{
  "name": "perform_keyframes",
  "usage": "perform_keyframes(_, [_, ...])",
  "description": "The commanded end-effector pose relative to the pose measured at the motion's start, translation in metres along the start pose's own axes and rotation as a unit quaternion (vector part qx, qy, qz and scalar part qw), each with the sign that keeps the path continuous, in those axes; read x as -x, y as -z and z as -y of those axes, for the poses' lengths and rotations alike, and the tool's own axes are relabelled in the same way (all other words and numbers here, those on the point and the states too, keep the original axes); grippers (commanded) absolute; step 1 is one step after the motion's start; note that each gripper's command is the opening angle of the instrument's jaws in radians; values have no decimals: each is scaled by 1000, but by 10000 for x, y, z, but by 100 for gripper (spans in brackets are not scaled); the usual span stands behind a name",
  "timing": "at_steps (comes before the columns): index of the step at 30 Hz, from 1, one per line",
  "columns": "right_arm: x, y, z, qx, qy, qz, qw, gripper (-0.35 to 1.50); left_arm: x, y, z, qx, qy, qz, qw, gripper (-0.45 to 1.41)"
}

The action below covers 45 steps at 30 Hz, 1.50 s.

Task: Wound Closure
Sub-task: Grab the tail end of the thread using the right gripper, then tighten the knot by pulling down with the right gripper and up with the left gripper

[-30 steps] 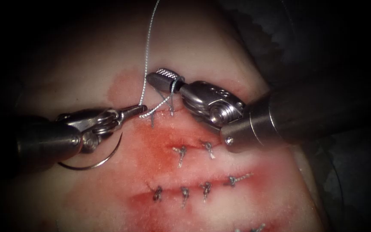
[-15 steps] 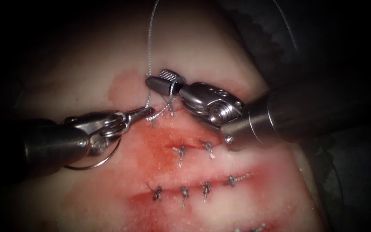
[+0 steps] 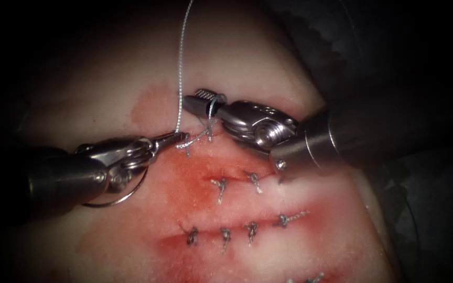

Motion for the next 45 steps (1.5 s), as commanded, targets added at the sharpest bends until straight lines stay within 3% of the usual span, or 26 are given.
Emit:
perform_keyframes(1, [-1, -10, -6, -4, 1, -6, 1000, 17, 2, -9, 4, -2, -2, 2, 1000, -45])
perform_keyframes(4, [-1, -11, -8, -14, 6, -22, 1000, 26, 3, -8, 4, -3, -1, 3, 1000, -45])
perform_keyframes(9, [-6, -11, -6, -30, 21, -41, 998, 73, 3, -8, 4, -2, -1, 3, 1000, -45])
perform_keyframes(11, [-9, -11, -5, -33, 22, -42, 998, 74, 3, -7, 4, -2, -1, 4, 1000, -45])
perform_keyframes(13, [-13, -12, -5, -41, 26, -55, 997, 58, 3, -7, 4, -3, -3, 3, 1000, -45])
perform_keyframes(14, [-13, -12, -5, -41, 26, -55, 997, 58, 3, -7, 4, -3, -3, 3, 1000, -45])
perform_keyframes(15, [-15, -13, -5, -46, 31, -61, 997, 39, 3, -7, 4, -3, -3, 2, 1000, -45])
perform_keyframes(16, [-15, -13, -5, -46, 31, -61, 997, 39, 3, -7, 4, -3, -3, 2, 1000, -45])
perform_keyframes(19, [-20, -17, -6, -52, 33, -70, 996, 7, 3, -7, 4, -3, -3, 2, 1000, -45])
perform_keyframes(20, [-25, -20, -8, -60, 45, -77, 994, -35, 3, -7, 5, -4, -3, 1, 1000, -45])
perform_keyframes(28, [-19, -18, -9, -59, 72, -83, 992, -35, 3, -7, 5, -4, -5, 1, 1000, -45])
perform_keyframes(31, [-12, -6, -7, -32, 64, -43, 996, -35, 10, -11, 0, -1, -21, 4, 1000, -45])
perform_keyframes(38, [-16, 33, 0, 19, 60, -4, 998, -35, 53, -51, -17, 32, -56, 17, 998, -45])
perform_keyframes(45, [-32, 40, 4, 58, 67, -16, 996, -35, 97, -90, -22, 33, -68, 39, 996, -45])
